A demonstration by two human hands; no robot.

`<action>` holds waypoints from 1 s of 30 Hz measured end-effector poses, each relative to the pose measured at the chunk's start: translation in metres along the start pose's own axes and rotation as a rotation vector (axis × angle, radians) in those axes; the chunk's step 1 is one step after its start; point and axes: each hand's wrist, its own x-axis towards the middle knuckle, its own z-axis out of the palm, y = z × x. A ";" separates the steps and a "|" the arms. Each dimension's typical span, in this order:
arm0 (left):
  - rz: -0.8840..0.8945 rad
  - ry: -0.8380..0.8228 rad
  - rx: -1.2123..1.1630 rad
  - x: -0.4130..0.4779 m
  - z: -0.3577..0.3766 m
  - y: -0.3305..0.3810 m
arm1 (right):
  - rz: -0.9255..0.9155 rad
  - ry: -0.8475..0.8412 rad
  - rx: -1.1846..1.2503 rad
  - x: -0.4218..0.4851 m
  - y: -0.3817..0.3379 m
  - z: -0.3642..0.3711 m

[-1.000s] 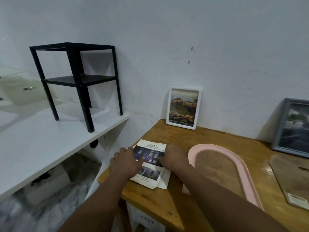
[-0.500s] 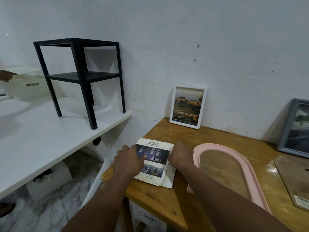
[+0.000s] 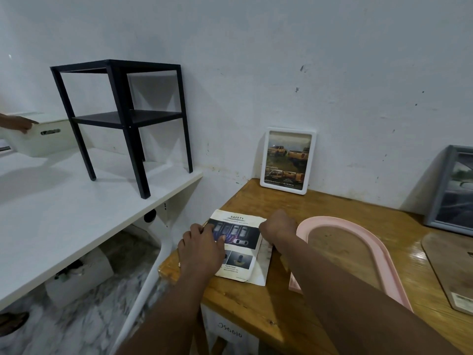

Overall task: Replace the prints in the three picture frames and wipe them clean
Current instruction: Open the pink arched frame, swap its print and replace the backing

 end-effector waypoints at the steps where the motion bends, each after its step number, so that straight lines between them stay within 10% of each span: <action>1: -0.003 0.002 0.004 0.000 0.000 0.000 | 0.003 -0.014 0.023 0.000 0.000 -0.001; 13: 0.028 0.048 -0.016 0.000 0.004 0.000 | -0.107 -0.076 0.047 -0.013 0.000 0.001; 20: 0.061 0.044 -0.042 0.000 0.006 -0.001 | 0.144 -0.098 0.339 -0.013 -0.001 -0.017; 30: 0.054 0.035 -0.007 0.004 0.009 -0.002 | 0.170 -0.254 0.030 -0.047 -0.005 -0.042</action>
